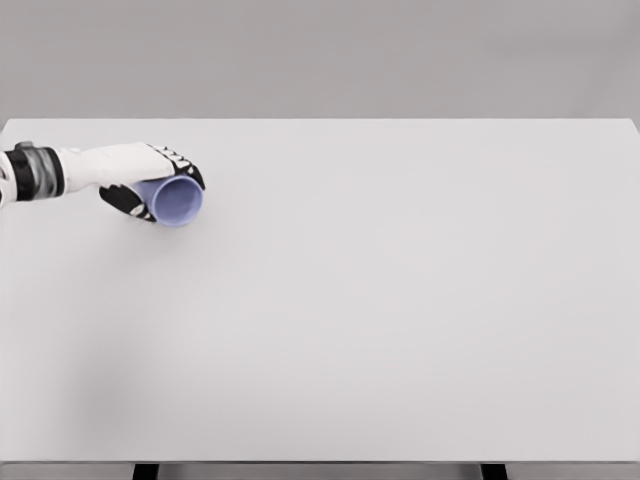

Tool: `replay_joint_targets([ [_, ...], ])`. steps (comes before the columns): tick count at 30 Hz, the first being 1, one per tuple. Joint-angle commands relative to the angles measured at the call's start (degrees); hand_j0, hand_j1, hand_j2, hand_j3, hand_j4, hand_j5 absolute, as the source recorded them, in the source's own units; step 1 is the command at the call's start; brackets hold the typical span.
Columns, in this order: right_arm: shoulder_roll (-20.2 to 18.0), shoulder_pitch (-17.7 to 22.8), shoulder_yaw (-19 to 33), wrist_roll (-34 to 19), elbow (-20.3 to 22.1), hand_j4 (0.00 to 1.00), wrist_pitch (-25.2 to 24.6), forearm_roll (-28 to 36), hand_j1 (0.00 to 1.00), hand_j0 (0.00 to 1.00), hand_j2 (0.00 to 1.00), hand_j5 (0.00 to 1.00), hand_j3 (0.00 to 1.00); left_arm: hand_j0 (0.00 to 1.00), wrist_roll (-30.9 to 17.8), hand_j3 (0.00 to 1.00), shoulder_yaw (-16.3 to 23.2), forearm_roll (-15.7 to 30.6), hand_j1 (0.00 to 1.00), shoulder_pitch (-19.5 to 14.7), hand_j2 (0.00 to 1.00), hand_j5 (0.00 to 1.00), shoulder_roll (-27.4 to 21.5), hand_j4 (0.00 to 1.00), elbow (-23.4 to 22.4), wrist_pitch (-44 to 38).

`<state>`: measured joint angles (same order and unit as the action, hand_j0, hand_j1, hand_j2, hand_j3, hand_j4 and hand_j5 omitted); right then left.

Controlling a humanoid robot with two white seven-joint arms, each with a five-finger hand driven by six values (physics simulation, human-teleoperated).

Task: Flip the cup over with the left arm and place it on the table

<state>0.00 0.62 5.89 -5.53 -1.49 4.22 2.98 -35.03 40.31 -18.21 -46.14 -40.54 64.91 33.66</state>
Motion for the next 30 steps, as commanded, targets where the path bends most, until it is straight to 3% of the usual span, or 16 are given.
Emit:
replay_joint_targets([
  [1,0.0,0.0,0.0,0.0,0.0,1.00,0.0,0.0,1.00,1.00,1.00,1.00,1.00,0.49,0.0,0.49,-0.7,3.6,0.49,0.0,0.49,0.49,-0.3,0.49,1.0,-0.1],
  [5,0.0,0.0,0.0,0.0,0.0,1.00,0.0,0.0,1.00,1.00,1.00,1.00,1.00,0.50,0.0,0.50,-0.8,13.3,0.50,0.1,0.50,0.50,-1.9,0.50,1.1,0.0],
  [11,0.0,0.0,0.0,0.0,0.0,1.00,0.0,0.0,1.00,1.00,1.00,1.00,1.00,0.50,0.0,0.50,-0.8,24.1,0.50,0.3,0.50,0.50,-2.1,0.50,1.0,0.0],
  [12,0.0,0.0,0.0,0.0,0.0,1.00,0.0,0.0,1.00,1.00,1.00,1.00,1.00,0.50,0.0,0.50,-0.8,28.0,0.50,0.3,0.50,0.50,-2.3,0.50,0.9,-0.1],
  [18,0.0,0.0,0.0,0.0,0.0,1.00,0.0,0.0,1.00,1.00,1.00,1.00,1.00,0.51,0.0,0.51,-1.5,41.1,0.51,1.2,0.51,0.51,-2.4,0.51,-0.7,-0.4],
  [21,0.0,0.0,0.0,0.0,0.0,1.00,0.0,0.0,1.00,1.00,1.00,1.00,1.00,0.51,0.0,0.51,-1.5,46.9,0.51,3.4,0.51,0.51,-2.4,0.51,-1.4,-0.4],
  [26,0.0,0.0,0.0,0.0,0.0,1.00,0.0,0.0,1.00,1.00,1.00,1.00,1.00,0.52,0.0,0.52,-1.4,53.9,0.52,6.8,0.52,0.52,-2.4,0.52,-1.4,-0.6],
  [30,0.0,0.0,0.0,0.0,0.0,1.00,0.0,0.0,1.00,1.00,1.00,1.00,1.00,0.52,0.0,0.52,-1.4,56.0,0.52,9.8,0.52,0.52,-2.5,0.52,-1.3,-2.0],
])
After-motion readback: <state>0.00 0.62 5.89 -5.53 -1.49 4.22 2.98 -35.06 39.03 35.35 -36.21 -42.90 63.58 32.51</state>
